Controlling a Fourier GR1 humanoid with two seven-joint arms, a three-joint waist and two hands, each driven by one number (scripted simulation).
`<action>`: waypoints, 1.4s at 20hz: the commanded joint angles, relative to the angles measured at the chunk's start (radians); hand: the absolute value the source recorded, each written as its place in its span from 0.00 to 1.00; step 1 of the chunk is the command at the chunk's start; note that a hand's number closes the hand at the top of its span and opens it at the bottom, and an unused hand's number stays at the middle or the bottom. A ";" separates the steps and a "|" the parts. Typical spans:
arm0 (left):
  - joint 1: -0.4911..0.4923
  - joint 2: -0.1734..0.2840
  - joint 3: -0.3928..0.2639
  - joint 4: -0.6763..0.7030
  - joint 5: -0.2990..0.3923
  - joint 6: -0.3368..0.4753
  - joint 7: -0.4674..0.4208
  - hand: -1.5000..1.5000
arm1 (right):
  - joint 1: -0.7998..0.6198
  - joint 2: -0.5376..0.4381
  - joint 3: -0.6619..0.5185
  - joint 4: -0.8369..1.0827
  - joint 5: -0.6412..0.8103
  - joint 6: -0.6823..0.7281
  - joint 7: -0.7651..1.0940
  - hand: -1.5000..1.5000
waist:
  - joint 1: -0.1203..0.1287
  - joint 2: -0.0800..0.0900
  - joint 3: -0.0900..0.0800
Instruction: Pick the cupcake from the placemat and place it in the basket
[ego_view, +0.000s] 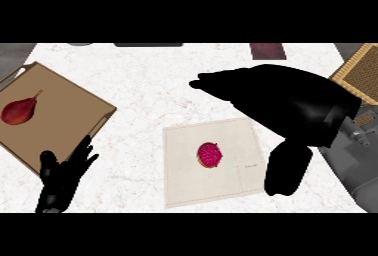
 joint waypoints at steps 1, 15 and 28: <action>0.004 -0.010 -0.004 0.051 -0.012 0.004 0.052 0.50 | 0.062 0.089 0.075 -0.011 0.119 -0.051 0.050 0.00 | 0.008 0.009 -0.007; 0.021 -0.043 0.012 0.066 -0.042 -0.036 0.032 0.50 | 0.265 0.141 0.154 0.109 0.459 -0.056 -0.204 0.00 | 0.008 0.011 -0.007; 0.006 -0.086 0.028 0.041 -0.080 -0.040 0.066 0.50 | 0.341 0.255 0.177 0.278 0.695 -0.167 -0.398 0.00 | 0.011 0.010 -0.007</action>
